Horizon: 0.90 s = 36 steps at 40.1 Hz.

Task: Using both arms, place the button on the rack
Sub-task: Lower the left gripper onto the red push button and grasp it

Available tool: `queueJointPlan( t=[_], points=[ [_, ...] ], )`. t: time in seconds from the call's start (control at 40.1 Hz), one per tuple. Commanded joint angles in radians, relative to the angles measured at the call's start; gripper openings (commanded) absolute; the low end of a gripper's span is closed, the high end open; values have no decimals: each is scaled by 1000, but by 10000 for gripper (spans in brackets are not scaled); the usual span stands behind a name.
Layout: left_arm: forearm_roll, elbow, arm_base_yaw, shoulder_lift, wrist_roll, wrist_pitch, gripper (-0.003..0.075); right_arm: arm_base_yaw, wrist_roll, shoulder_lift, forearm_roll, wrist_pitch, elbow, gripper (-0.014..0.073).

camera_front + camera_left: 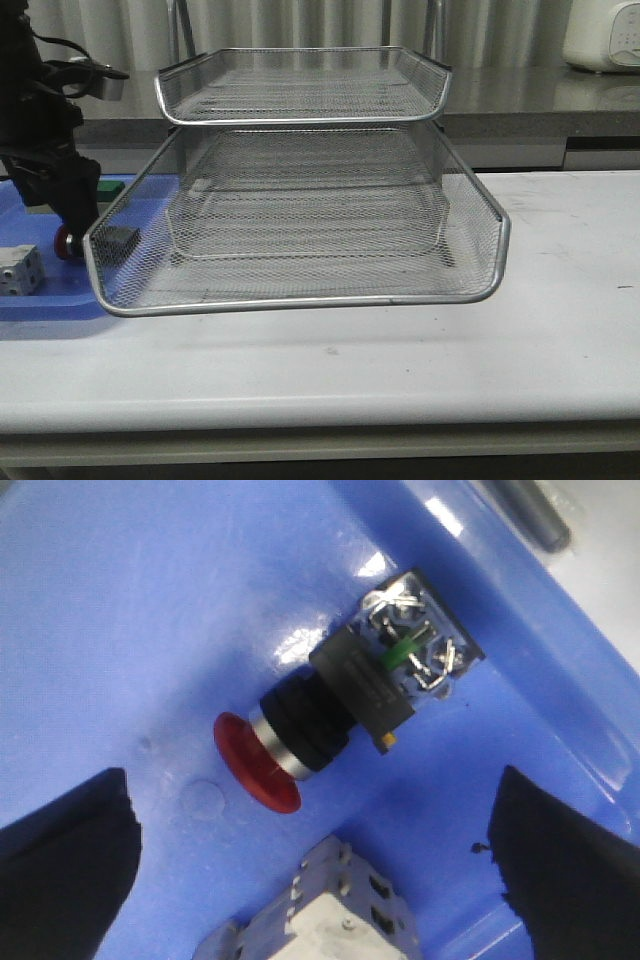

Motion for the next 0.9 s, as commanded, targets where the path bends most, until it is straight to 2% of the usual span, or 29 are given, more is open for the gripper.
queueJointPlan(
  t=[0.0, 0.873],
  points=[
    [-31, -51, 1, -30, 19, -1, 664, 2, -2, 10, 0, -82, -24, -60],
    [-106, -83, 1, 75, 74, -74, 664, 2, -2, 10, 0, -82, -24, -60]
  ],
)
